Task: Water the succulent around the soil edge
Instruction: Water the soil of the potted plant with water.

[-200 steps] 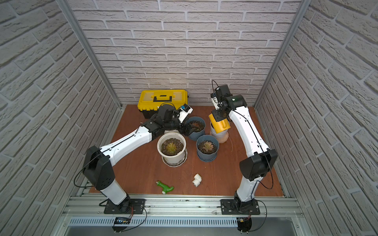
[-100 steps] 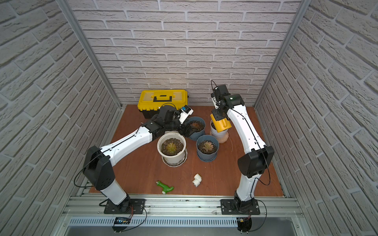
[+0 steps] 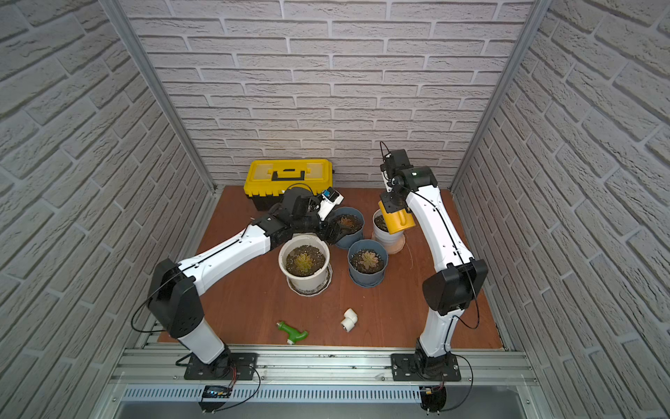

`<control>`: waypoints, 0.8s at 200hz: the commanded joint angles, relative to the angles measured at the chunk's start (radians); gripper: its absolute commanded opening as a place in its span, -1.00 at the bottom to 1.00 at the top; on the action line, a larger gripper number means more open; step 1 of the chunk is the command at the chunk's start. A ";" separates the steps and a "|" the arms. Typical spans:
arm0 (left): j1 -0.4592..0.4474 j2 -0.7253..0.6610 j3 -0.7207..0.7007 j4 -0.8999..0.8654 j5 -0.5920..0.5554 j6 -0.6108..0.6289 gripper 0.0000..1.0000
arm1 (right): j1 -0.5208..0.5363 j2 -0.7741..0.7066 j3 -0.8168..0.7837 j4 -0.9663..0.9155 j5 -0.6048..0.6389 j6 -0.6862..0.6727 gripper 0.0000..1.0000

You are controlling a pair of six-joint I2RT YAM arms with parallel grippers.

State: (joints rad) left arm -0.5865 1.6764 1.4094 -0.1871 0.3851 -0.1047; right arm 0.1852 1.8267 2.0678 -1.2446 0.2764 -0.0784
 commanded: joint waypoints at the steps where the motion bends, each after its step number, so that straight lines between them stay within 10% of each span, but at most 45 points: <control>1: -0.009 0.006 0.022 0.011 0.001 0.015 0.96 | -0.016 -0.049 -0.011 0.033 0.016 0.016 -0.95; 160: -0.033 0.018 0.028 0.003 0.001 0.019 0.96 | -0.072 -0.210 -0.244 0.060 -0.021 0.017 -0.95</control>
State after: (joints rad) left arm -0.6117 1.6840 1.4101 -0.1886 0.3847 -0.1001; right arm 0.1204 1.6718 1.8534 -1.2114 0.2668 -0.0772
